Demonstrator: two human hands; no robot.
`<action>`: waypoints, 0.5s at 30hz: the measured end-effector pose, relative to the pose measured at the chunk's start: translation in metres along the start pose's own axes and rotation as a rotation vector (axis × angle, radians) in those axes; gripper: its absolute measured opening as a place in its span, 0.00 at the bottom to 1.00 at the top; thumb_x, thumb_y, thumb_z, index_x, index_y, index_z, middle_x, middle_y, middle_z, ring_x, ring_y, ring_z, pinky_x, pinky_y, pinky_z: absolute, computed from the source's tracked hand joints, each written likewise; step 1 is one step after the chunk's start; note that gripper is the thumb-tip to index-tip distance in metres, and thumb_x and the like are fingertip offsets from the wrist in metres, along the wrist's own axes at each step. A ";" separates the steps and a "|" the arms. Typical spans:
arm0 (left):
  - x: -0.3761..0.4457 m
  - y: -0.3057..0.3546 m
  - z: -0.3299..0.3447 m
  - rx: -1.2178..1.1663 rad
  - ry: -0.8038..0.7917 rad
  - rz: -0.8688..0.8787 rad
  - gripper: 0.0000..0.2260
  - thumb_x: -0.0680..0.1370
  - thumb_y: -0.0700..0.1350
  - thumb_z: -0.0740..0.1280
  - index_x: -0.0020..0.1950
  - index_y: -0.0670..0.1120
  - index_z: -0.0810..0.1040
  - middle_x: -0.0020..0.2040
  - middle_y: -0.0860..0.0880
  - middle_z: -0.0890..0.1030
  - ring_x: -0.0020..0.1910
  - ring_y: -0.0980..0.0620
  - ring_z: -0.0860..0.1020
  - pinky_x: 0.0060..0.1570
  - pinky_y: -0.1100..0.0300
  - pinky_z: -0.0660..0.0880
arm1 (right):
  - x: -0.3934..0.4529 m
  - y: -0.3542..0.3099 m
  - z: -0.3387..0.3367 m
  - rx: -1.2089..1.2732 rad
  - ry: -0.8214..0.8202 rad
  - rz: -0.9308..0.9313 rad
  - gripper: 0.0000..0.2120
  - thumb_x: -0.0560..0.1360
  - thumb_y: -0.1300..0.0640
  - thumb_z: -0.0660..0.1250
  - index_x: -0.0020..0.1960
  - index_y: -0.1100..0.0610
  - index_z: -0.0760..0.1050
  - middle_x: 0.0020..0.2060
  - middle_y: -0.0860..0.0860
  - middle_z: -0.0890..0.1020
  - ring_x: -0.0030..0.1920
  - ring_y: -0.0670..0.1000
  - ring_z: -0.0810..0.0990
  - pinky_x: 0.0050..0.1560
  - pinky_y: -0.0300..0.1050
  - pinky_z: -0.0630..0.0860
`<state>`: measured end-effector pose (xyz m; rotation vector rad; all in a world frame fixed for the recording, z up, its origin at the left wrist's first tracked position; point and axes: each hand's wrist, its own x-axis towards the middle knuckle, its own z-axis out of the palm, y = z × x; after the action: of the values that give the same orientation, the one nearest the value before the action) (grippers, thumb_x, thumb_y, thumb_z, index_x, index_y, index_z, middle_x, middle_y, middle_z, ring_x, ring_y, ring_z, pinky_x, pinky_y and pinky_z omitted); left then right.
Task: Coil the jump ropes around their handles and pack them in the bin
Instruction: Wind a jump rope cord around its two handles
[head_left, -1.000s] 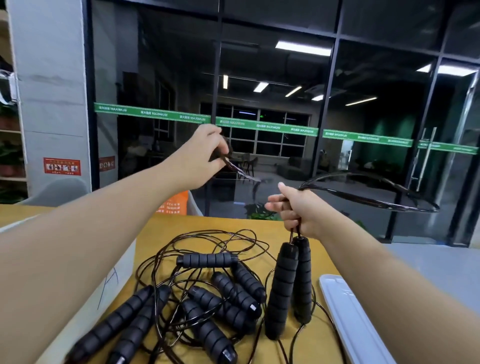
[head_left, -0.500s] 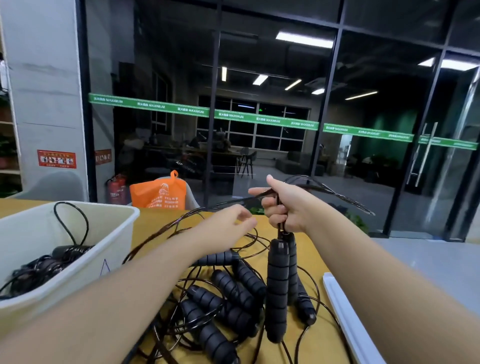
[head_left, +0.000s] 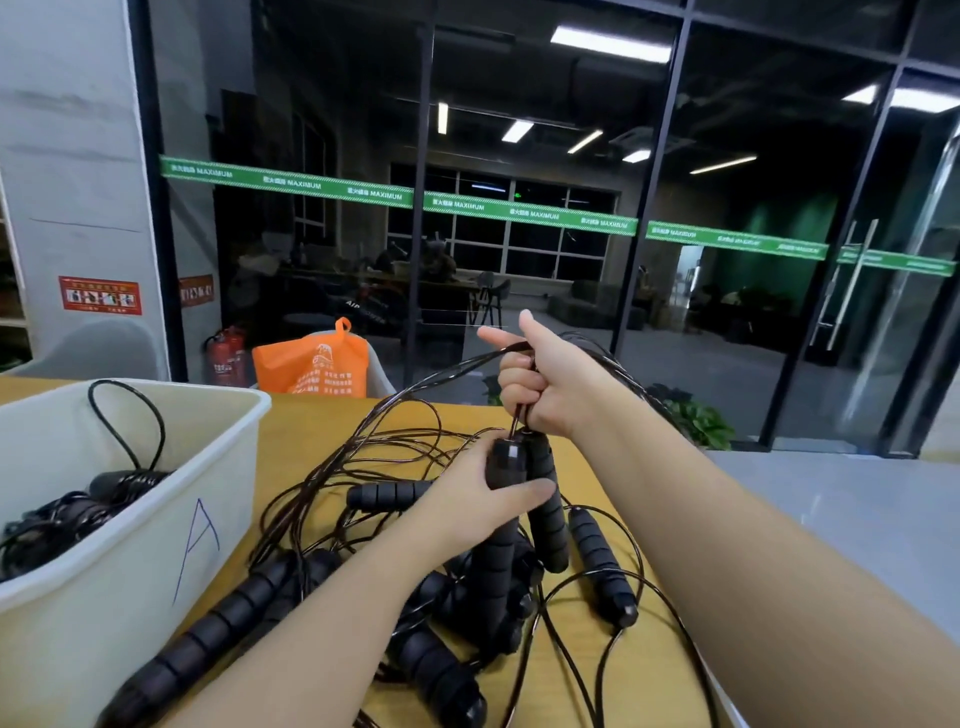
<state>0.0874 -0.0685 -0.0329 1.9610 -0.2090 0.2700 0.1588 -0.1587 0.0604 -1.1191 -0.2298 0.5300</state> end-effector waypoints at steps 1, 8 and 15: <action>-0.001 -0.003 0.001 -0.052 0.014 -0.017 0.11 0.75 0.52 0.70 0.54 0.58 0.71 0.53 0.54 0.79 0.51 0.59 0.76 0.43 0.67 0.71 | 0.002 0.001 0.001 0.013 0.000 0.001 0.20 0.82 0.43 0.55 0.57 0.58 0.75 0.23 0.46 0.63 0.20 0.42 0.57 0.18 0.33 0.56; -0.001 -0.020 0.007 -0.526 0.149 -0.182 0.11 0.73 0.47 0.73 0.53 0.50 0.76 0.48 0.44 0.83 0.50 0.42 0.81 0.54 0.38 0.76 | 0.018 0.007 0.003 0.336 0.092 0.070 0.19 0.79 0.45 0.62 0.52 0.62 0.74 0.25 0.46 0.63 0.22 0.42 0.60 0.21 0.32 0.60; -0.004 -0.032 0.005 -0.820 0.197 -0.250 0.09 0.75 0.39 0.69 0.55 0.43 0.75 0.47 0.37 0.84 0.50 0.37 0.82 0.53 0.37 0.77 | 0.017 0.013 -0.021 -0.170 0.033 0.198 0.30 0.74 0.39 0.67 0.58 0.65 0.68 0.47 0.55 0.83 0.56 0.55 0.80 0.59 0.51 0.75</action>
<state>0.0923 -0.0609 -0.0640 1.1230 0.0574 0.1704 0.1780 -0.1621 0.0381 -1.3229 -0.1376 0.6762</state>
